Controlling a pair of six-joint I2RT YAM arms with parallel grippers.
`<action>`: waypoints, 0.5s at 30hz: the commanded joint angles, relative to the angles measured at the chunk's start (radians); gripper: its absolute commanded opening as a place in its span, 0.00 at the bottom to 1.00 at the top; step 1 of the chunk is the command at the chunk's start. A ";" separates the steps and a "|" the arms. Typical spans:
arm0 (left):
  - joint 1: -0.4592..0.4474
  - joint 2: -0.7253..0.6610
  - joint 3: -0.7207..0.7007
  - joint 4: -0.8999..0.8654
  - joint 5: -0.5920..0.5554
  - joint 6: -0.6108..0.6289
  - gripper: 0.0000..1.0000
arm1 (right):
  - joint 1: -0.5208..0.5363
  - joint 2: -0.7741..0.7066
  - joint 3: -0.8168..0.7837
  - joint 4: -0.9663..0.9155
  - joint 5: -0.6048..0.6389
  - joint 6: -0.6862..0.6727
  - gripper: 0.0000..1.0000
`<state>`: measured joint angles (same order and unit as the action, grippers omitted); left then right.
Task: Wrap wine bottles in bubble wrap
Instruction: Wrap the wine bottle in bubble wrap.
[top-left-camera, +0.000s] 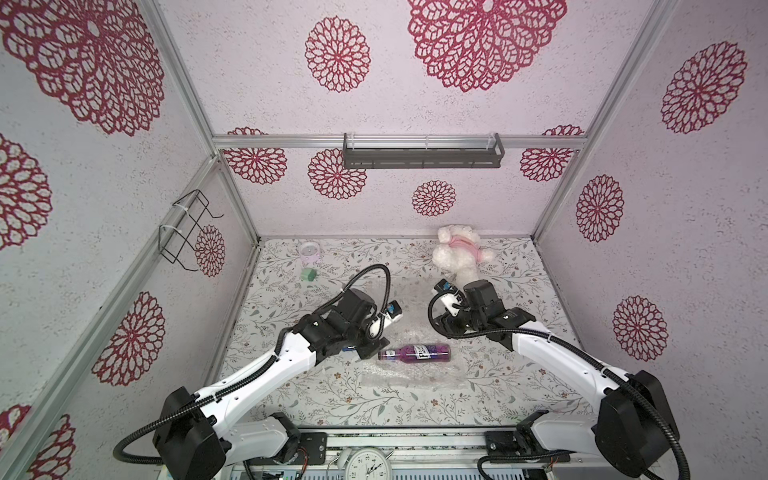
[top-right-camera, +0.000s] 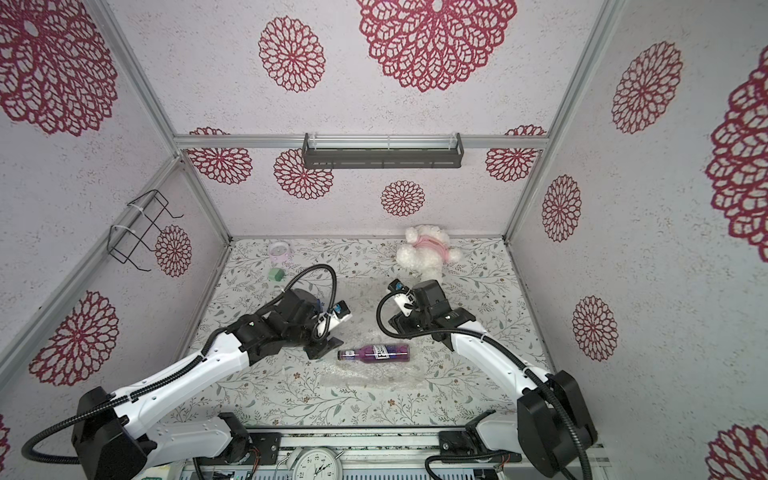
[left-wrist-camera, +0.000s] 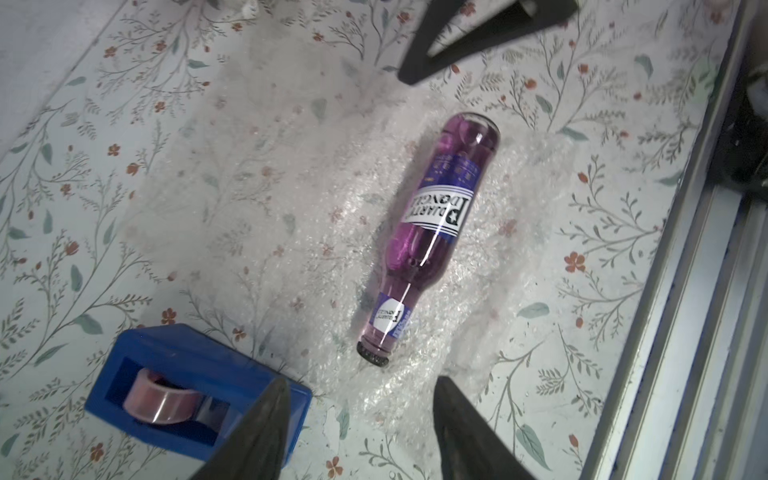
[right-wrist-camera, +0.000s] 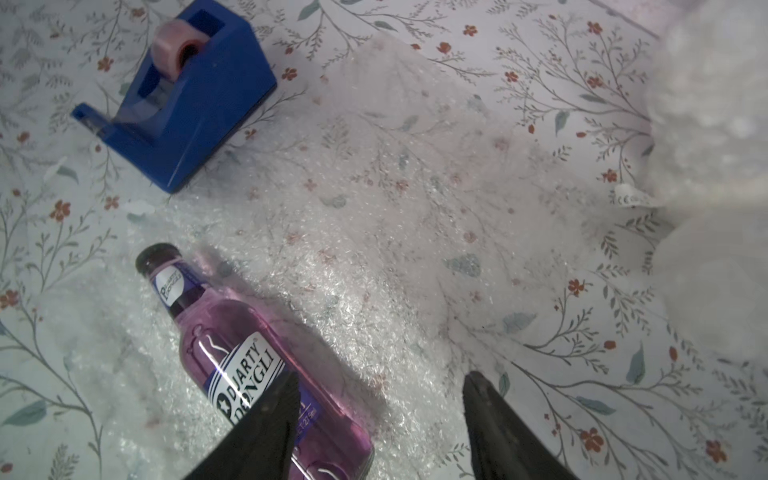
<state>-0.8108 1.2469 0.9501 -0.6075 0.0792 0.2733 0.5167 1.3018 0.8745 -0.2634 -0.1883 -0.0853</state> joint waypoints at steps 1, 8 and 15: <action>-0.102 0.038 -0.020 0.068 -0.113 0.080 0.59 | -0.019 0.037 0.011 0.032 -0.034 0.234 0.63; -0.207 0.172 -0.029 0.114 -0.177 0.104 0.61 | -0.025 0.146 0.032 0.044 -0.063 0.338 0.60; -0.221 0.227 -0.050 0.139 -0.151 0.127 0.63 | -0.025 0.196 0.036 0.075 -0.095 0.364 0.60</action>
<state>-1.0210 1.4559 0.9035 -0.5037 -0.0772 0.3649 0.4953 1.4921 0.8764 -0.2173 -0.2535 0.2382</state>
